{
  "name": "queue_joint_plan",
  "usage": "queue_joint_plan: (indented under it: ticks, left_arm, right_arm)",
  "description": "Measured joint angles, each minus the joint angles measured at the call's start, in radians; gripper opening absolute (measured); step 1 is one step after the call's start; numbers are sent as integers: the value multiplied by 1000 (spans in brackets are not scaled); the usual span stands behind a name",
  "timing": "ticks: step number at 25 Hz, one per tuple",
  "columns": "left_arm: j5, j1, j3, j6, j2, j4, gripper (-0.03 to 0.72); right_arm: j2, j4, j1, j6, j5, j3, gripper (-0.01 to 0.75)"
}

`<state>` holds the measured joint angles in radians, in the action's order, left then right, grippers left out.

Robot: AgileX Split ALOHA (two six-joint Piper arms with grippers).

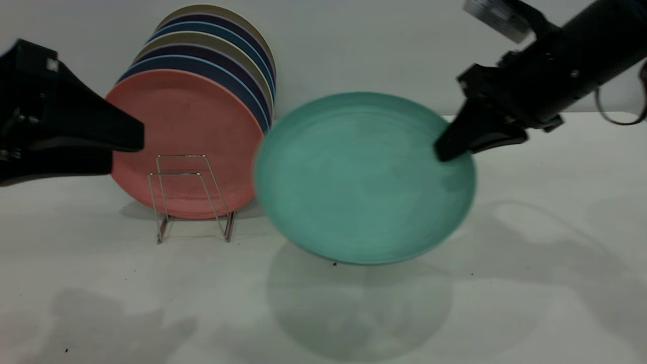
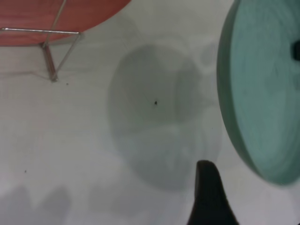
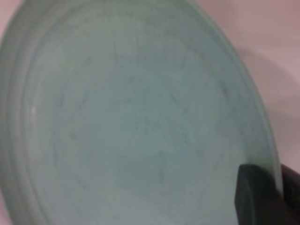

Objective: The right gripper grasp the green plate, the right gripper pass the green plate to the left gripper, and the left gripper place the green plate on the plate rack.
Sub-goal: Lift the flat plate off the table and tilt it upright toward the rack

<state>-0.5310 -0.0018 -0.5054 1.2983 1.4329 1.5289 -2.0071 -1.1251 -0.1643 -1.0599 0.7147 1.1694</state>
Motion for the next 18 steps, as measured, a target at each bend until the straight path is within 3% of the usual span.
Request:
queue_joint_plan:
  ticks: [14, 18]
  left_arm:
    - [-4, 0, -1, 61, 31, 53, 496]
    - [-5, 0, -1, 63, 33, 53, 436]
  right_arm:
    - [0, -281, -222, -115, 39, 0, 16]
    - [0, -394, -243, -205, 101, -1, 25]
